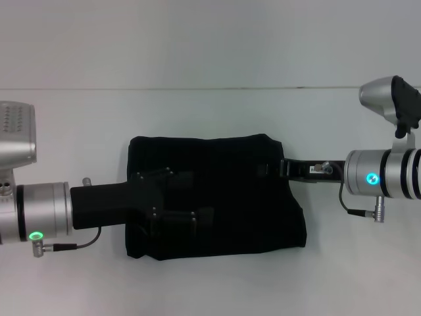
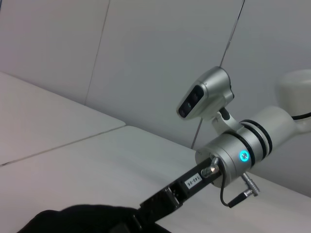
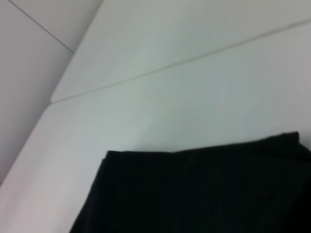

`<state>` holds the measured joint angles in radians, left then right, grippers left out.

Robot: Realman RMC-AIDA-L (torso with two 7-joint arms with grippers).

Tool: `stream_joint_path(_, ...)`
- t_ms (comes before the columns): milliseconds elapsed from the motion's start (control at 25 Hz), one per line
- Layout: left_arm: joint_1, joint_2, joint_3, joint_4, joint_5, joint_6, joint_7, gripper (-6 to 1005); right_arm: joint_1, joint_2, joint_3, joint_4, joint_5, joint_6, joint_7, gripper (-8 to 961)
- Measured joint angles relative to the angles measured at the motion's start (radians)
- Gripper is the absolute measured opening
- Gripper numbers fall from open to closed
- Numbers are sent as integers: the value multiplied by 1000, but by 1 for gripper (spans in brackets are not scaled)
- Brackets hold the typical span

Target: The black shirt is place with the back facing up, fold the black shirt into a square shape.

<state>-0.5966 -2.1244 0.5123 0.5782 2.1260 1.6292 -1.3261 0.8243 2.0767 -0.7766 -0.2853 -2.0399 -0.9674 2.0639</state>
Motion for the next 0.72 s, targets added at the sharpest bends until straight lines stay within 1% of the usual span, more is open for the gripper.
stream_joint_path(40,0,0,0,0,0,0,-1,949,-1,-1,0,-4,9,-5,-9,74)
stream_joint_path(160,0,-2,0,-2,0,3,-2,949,-1,-3,1,-23,23,-23,-18,75)
stream_joint_path(520,1,-2,-3,-2,0,2,-4,948,-2,-1,0,-87,30,-75,-19,74)
stream_joint_path(720,1,-2,-4,-1,0,2,-10,948,-10,-10,-5,-91,33,-72,-19,74)
